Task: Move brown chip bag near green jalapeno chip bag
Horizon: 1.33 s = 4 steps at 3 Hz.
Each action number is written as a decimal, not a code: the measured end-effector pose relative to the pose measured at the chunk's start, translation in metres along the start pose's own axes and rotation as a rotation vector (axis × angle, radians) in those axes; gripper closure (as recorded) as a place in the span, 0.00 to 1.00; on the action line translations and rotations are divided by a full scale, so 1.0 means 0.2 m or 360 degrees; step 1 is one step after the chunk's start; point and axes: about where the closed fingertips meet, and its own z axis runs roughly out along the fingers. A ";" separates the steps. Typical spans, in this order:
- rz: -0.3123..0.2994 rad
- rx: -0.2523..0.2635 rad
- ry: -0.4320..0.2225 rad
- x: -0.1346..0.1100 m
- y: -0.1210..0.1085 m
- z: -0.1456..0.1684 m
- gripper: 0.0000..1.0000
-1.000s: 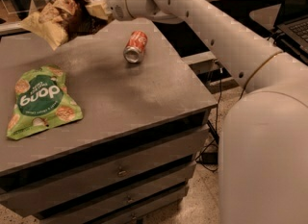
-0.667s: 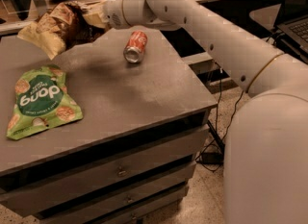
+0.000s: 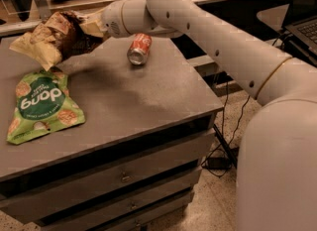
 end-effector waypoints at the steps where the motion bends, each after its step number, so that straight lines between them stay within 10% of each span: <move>1: 0.0007 -0.0021 -0.0004 0.01 0.02 0.02 1.00; 4: 0.0050 -0.0178 -0.0039 -0.02 0.14 0.12 0.29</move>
Offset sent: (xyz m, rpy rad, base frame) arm -0.0068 0.0268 -0.0023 0.0188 0.0340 0.1016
